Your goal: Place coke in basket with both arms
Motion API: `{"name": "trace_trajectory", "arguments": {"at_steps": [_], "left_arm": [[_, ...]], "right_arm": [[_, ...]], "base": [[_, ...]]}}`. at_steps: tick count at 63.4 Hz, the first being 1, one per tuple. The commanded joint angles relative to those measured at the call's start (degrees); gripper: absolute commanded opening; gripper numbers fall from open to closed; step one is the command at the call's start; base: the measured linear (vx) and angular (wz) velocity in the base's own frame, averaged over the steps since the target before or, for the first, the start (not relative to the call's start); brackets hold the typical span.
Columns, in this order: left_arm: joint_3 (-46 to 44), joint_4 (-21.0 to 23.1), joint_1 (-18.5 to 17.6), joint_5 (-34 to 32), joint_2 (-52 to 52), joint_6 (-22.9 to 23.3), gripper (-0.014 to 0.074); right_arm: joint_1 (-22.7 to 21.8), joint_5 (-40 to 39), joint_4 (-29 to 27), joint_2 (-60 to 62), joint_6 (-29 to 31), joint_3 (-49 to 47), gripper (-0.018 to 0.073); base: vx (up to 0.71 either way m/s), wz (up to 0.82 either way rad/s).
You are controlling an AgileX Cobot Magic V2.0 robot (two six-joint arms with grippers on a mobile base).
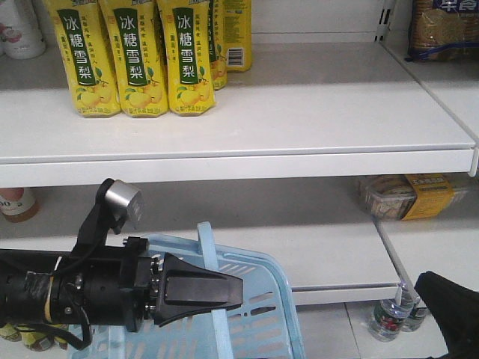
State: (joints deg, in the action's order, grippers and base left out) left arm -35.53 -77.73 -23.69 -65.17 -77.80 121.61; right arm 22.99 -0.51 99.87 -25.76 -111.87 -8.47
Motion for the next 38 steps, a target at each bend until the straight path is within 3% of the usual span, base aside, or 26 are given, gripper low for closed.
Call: {"name": "trace_trajectory", "arguments": {"at_steps": [1, 25, 38], "left_arm": [[-1.64, 6.14, -0.04, -13.76, 1.97, -0.38, -0.0006], [-1.64, 6.25, -0.04, -13.76, 1.97, -0.38, -0.0006], [-1.64, 10.37, -0.04, -13.76, 2.14, -0.38, -0.0006]], "right_arm": [[0.0, 1.4, 2.07, -0.23, 0.71, -1.62, -0.0005], [0.0, 1.4, 2.07, -0.23, 0.71, -1.62, -0.0005], [0.0, 1.4, 2.07, -0.23, 0.71, -1.62, -0.0005]], "base": [[0.0, 0.0], [0.0, 0.0], [0.0, 0.0]]}}
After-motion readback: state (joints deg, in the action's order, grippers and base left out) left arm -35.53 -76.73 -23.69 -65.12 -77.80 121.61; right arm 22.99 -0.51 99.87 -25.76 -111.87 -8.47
